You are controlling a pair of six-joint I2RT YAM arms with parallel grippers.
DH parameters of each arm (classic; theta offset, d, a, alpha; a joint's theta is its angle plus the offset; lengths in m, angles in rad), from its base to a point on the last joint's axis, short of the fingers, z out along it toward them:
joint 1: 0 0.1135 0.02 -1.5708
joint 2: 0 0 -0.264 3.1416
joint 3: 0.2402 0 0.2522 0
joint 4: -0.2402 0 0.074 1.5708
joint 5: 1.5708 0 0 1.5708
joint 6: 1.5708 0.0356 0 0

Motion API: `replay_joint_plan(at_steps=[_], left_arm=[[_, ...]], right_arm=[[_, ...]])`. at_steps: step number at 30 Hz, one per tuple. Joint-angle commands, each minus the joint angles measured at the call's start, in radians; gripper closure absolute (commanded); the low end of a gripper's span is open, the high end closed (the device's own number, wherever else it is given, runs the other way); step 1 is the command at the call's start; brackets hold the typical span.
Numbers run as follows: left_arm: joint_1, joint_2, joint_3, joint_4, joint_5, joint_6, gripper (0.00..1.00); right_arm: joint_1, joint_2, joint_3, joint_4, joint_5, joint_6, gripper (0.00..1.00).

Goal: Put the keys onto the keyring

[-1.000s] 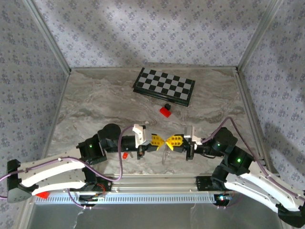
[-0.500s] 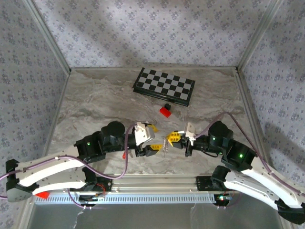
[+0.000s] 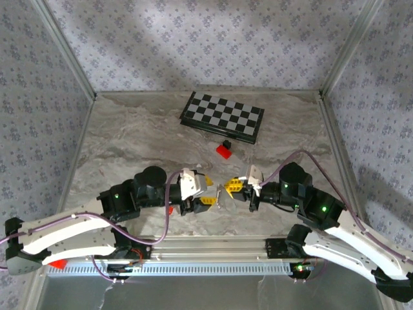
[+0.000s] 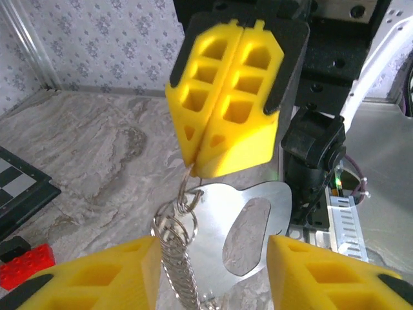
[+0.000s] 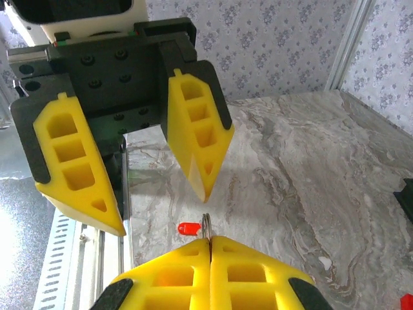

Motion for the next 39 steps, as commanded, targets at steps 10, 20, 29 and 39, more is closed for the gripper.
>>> replay_joint_plan(at_steps=[10, 20, 29, 39], left_arm=[[-0.013, 0.032, 0.041, 0.002, -0.048, 0.023, 0.61], [-0.014, 0.051, 0.104, -0.089, -0.021, 0.048, 0.75], [-0.015, 0.071, 0.130, -0.135, 0.016, 0.057, 0.81], [-0.016, 0.084, 0.126, -0.121, 0.044, 0.053, 0.86]], right_arm=[[0.046, 0.007, 0.059, -0.044, 0.025, -0.044, 1.00], [0.110, 0.042, 0.099, -0.114, 0.087, -0.105, 1.00], [0.132, 0.047, 0.105, -0.117, 0.102, -0.112, 1.00], [0.147, 0.061, 0.111, -0.114, 0.110, -0.112, 1.00]])
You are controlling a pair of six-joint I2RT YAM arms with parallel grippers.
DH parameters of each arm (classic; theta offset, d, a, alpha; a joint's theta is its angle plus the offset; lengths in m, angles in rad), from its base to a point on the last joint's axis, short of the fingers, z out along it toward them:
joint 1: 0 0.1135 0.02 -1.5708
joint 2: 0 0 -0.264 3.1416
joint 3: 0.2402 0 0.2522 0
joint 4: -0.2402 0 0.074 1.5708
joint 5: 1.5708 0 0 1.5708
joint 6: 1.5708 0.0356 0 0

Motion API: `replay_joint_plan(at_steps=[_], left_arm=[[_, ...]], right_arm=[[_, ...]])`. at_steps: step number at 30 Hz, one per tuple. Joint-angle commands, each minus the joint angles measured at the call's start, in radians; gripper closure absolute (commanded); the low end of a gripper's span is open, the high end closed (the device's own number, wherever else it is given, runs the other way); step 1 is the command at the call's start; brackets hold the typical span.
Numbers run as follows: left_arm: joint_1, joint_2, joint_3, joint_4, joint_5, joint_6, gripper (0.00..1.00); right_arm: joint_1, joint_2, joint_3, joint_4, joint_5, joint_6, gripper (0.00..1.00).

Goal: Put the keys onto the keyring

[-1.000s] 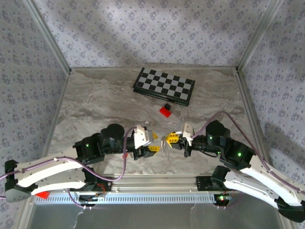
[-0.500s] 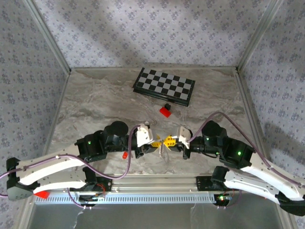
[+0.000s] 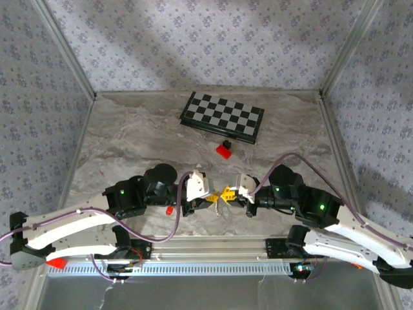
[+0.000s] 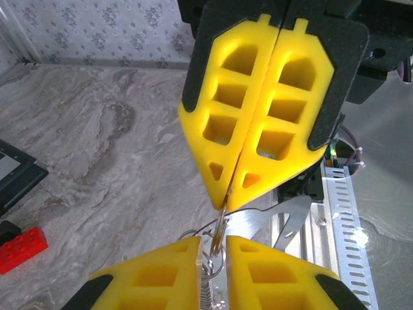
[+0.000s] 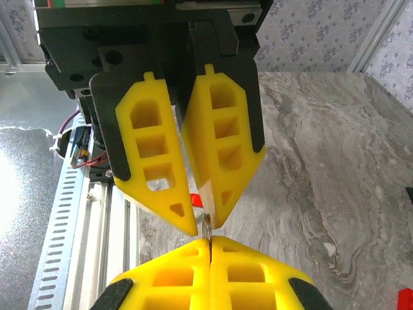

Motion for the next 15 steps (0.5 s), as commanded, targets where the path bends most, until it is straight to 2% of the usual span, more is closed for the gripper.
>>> replay_joint_plan(at_steps=[1, 4, 7, 13, 14, 15], left_arm=[[-0.006, 0.002, 0.034, 0.009, 0.027, 0.010, 0.86], [-0.005, 0.005, 0.032, 0.016, 0.033, 0.007, 0.91], [-0.008, 0.003, 0.029, 0.016, 0.031, 0.006, 1.00], [-0.009, -0.029, 0.005, 0.063, 0.040, -0.011, 1.00], [-0.009, -0.039, -0.010, 0.095, 0.037, -0.020, 1.00], [-0.008, -0.053, -0.028, 0.131, 0.037, -0.031, 1.00]], right_arm=[[0.012, -0.001, 0.042, 0.011, 0.013, -0.014, 1.00], [0.015, 0.002, 0.043, 0.012, 0.016, -0.014, 1.00], [0.019, 0.005, 0.043, 0.013, 0.017, -0.015, 1.00], [0.022, 0.005, 0.046, 0.019, 0.017, -0.011, 1.00], [0.023, 0.000, 0.046, 0.021, 0.018, -0.011, 0.96], [0.022, -0.009, 0.042, 0.031, 0.020, -0.010, 0.86]])
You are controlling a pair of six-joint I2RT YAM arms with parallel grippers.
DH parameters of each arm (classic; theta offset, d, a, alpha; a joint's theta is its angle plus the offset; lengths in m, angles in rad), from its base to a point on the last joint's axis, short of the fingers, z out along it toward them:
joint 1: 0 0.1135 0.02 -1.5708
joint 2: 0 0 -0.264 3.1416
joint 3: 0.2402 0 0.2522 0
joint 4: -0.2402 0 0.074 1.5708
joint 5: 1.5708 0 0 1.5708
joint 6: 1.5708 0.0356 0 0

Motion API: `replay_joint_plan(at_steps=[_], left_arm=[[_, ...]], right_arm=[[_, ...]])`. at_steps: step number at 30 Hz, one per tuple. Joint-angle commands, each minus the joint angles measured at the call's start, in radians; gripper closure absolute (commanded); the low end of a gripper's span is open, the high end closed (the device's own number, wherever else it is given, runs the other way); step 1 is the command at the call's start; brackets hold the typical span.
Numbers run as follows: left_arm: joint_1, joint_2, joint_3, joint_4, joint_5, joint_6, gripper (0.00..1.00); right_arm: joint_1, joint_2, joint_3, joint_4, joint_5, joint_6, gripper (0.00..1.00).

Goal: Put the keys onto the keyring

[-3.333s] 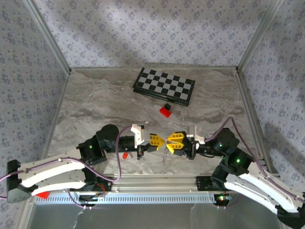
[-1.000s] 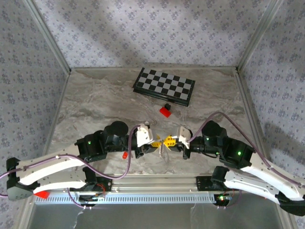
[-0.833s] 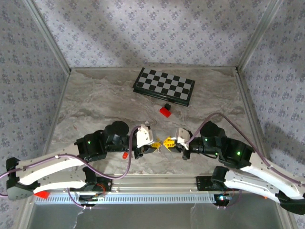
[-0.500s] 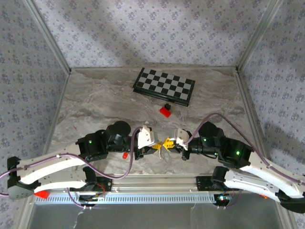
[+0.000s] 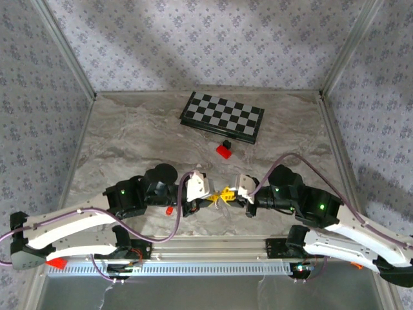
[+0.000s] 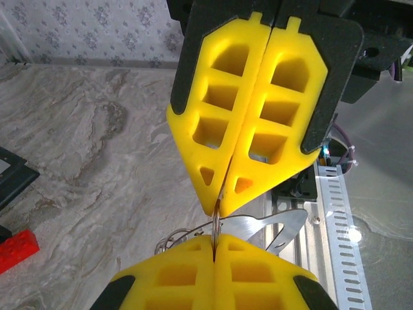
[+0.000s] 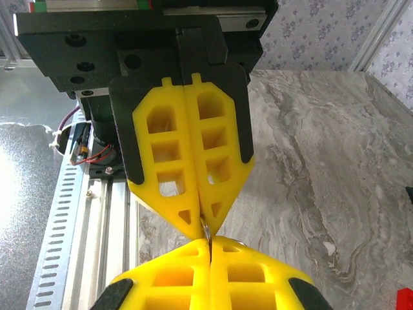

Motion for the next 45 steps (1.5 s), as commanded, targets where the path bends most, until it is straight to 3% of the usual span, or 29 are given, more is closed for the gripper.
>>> replay_joint_plan(at_steps=[1, 2, 4, 7, 11, 24, 31, 39, 45], left_arm=[[-0.007, -0.053, -0.031, 0.143, 0.024, -0.030, 1.00], [-0.007, -0.062, -0.042, 0.167, 0.020, -0.037, 1.00], [-0.008, -0.078, -0.061, 0.204, 0.011, -0.043, 1.00], [-0.007, -0.096, -0.081, 0.242, -0.007, -0.043, 1.00], [-0.006, -0.106, -0.091, 0.268, -0.034, -0.036, 1.00], [-0.009, -0.088, -0.100, 0.328, -0.070, -0.037, 1.00], [-0.009, -0.076, -0.106, 0.344, -0.070, -0.037, 1.00], [-0.009, -0.075, -0.118, 0.368, -0.028, -0.044, 1.00], [-0.009, -0.082, -0.135, 0.397, 0.006, -0.052, 1.00]], right_arm=[[0.009, -0.025, 0.024, 0.044, 0.015, 0.005, 0.75], [0.009, -0.042, 0.014, 0.058, 0.031, 0.014, 0.66], [0.009, -0.075, -0.007, 0.060, 0.056, 0.028, 0.61], [0.004, -0.129, -0.042, 0.072, 0.110, 0.060, 0.66], [-0.009, -0.150, -0.067, 0.083, 0.088, 0.085, 0.75], [-0.033, -0.083, -0.096, 0.154, 0.045, 0.074, 0.84], [-0.037, -0.061, -0.103, 0.227, -0.014, 0.078, 0.85], [-0.040, -0.063, -0.110, 0.246, -0.022, 0.089, 0.75], [-0.042, -0.080, -0.129, 0.290, -0.057, 0.100, 0.79]])
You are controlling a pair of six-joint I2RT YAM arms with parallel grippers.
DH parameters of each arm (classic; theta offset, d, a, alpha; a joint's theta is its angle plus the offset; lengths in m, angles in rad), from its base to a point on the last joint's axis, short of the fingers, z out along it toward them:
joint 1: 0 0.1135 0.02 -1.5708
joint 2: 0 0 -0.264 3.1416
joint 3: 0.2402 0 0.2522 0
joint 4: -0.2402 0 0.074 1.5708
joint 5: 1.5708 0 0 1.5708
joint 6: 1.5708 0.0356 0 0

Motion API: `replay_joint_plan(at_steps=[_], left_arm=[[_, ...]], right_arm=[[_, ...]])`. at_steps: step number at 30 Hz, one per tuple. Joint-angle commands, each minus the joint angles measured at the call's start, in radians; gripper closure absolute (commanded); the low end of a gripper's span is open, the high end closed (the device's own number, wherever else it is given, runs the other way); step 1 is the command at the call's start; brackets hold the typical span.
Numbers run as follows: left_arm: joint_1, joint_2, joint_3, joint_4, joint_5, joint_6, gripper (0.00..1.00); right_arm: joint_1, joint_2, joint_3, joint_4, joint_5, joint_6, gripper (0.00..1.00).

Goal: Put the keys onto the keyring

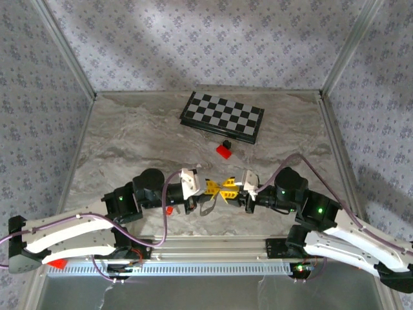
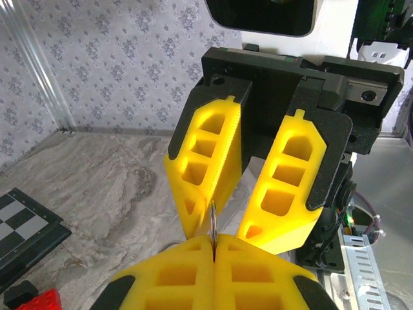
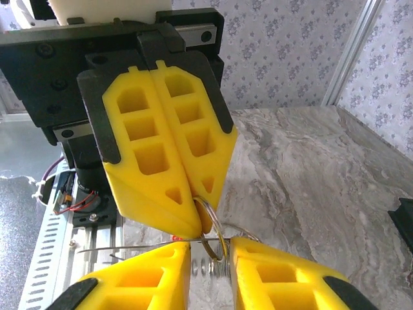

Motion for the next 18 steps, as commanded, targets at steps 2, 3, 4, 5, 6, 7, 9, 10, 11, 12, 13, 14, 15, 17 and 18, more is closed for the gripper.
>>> replay_joint_plan(at_steps=[2, 3, 4, 5, 6, 7, 9, 10, 11, 12, 13, 14, 15, 17, 18], left_arm=[[-0.008, -0.009, 0.000, 0.075, 0.058, -0.018, 1.00], [-0.008, -0.011, -0.002, 0.074, 0.061, -0.019, 1.00], [-0.008, -0.011, -0.001, 0.071, 0.063, -0.018, 1.00], [-0.008, -0.013, -0.003, 0.071, 0.067, -0.020, 1.00], [-0.008, -0.013, -0.004, 0.068, 0.071, -0.021, 1.00], [-0.008, -0.012, -0.003, 0.063, 0.074, -0.021, 1.00], [-0.008, -0.013, -0.002, 0.053, 0.079, -0.021, 1.00], [-0.008, -0.013, 0.000, 0.048, 0.082, -0.021, 1.00], [-0.008, -0.013, 0.000, 0.042, 0.086, -0.020, 1.00], [-0.008, -0.013, 0.004, 0.034, 0.090, -0.020, 1.00], [-0.008, -0.012, 0.006, 0.029, 0.097, -0.020, 1.00], [-0.008, -0.011, 0.007, 0.028, 0.102, -0.022, 1.00], [-0.007, -0.011, 0.007, 0.027, 0.109, -0.024, 1.00], [-0.008, -0.011, 0.006, 0.029, 0.121, -0.028, 1.00], [-0.008, -0.011, 0.007, 0.031, 0.124, -0.031, 1.00]], right_arm=[[-0.001, -0.018, -0.012, 0.075, -0.054, 0.018, 0.83], [-0.001, -0.021, -0.015, 0.076, -0.059, 0.018, 0.85], [-0.001, -0.024, -0.015, 0.078, -0.061, 0.018, 0.88], [-0.001, -0.027, -0.017, 0.081, -0.064, 0.017, 0.90], [-0.001, -0.029, -0.021, 0.085, -0.067, 0.017, 0.93], [-0.001, -0.032, -0.022, 0.086, -0.068, 0.018, 0.95], [-0.001, -0.035, -0.024, 0.090, -0.074, 0.019, 0.96], [-0.001, -0.037, -0.025, 0.094, -0.080, 0.021, 0.96], [-0.001, -0.038, -0.026, 0.097, -0.082, 0.021, 0.96], [-0.002, -0.040, -0.028, 0.103, -0.088, 0.021, 0.96], [-0.001, -0.042, -0.032, 0.110, -0.094, 0.022, 0.95], [-0.002, -0.044, -0.034, 0.117, -0.098, 0.024, 0.94], [-0.002, -0.046, -0.038, 0.125, -0.098, 0.027, 0.91], [-0.001, -0.049, -0.040, 0.136, -0.099, 0.031, 0.87], [-0.002, -0.051, -0.044, 0.142, -0.102, 0.034, 0.87]])
